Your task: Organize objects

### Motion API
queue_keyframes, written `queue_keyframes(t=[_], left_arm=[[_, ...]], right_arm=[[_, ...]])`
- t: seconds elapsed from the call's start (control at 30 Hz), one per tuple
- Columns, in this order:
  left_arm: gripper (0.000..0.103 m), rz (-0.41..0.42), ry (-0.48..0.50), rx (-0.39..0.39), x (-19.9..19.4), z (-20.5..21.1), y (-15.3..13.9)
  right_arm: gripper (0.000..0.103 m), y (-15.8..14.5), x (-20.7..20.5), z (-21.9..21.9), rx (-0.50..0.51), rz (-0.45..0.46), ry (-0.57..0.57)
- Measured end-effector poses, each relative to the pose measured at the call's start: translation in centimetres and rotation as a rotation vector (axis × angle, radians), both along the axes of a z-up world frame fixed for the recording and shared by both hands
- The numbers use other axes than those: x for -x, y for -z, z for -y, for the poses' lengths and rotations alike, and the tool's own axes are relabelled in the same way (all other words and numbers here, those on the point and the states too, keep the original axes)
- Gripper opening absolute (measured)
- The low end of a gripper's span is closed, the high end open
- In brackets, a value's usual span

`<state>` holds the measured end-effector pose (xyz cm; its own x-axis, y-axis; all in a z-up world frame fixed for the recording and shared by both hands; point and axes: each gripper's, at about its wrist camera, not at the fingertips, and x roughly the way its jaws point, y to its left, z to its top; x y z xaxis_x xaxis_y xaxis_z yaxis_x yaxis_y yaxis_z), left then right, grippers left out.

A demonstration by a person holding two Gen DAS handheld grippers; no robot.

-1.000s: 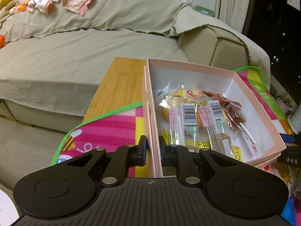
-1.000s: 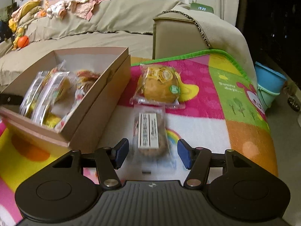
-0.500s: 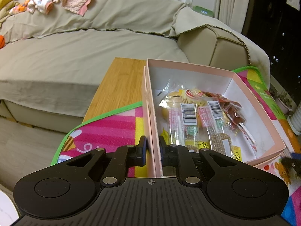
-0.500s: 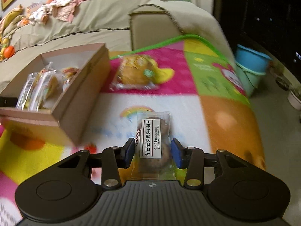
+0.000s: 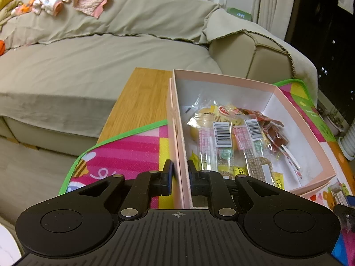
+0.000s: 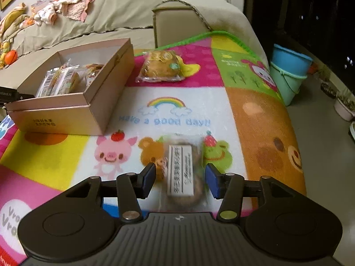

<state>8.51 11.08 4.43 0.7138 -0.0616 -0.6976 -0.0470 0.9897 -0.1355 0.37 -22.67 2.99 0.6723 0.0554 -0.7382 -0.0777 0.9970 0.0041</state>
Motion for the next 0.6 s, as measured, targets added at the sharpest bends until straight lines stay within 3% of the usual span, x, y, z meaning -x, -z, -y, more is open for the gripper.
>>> queue_keyframes(t=[0.07, 0.1, 0.27, 0.37, 0.47, 0.6], left_arm=[[0.015, 0.0, 0.002, 0.0, 0.0, 0.0, 0.0], [0.015, 0.0, 0.001, 0.002, 0.0, 0.0, 0.0], [0.016, 0.004, 0.002, 0.01, 0.1, -0.1, 0.1], [0.016, 0.005, 0.001, 0.014, 0.1, -0.1, 0.1], [0.016, 0.005, 0.001, 0.019, 0.2, -0.2, 0.2], [0.016, 0.005, 0.004, 0.024, 0.1, -0.2, 0.2]], right_arm=[[0.048, 0.1, -0.5, -0.4, 0.01, 0.003, -0.008], [0.041, 0.0, -0.6, -0.6, 0.017, 0.001, -0.014], [0.038, -1.7, 0.3, -1.6, 0.013, 0.001, -0.058], [0.018, -4.7, 1.2, -1.9, -0.033, 0.061, -0.076], [0.018, -8.8, 1.5, -2.6, -0.091, 0.165, -0.107], [0.021, -11.8, 1.7, -4.5, -0.016, 0.269, -0.184]])
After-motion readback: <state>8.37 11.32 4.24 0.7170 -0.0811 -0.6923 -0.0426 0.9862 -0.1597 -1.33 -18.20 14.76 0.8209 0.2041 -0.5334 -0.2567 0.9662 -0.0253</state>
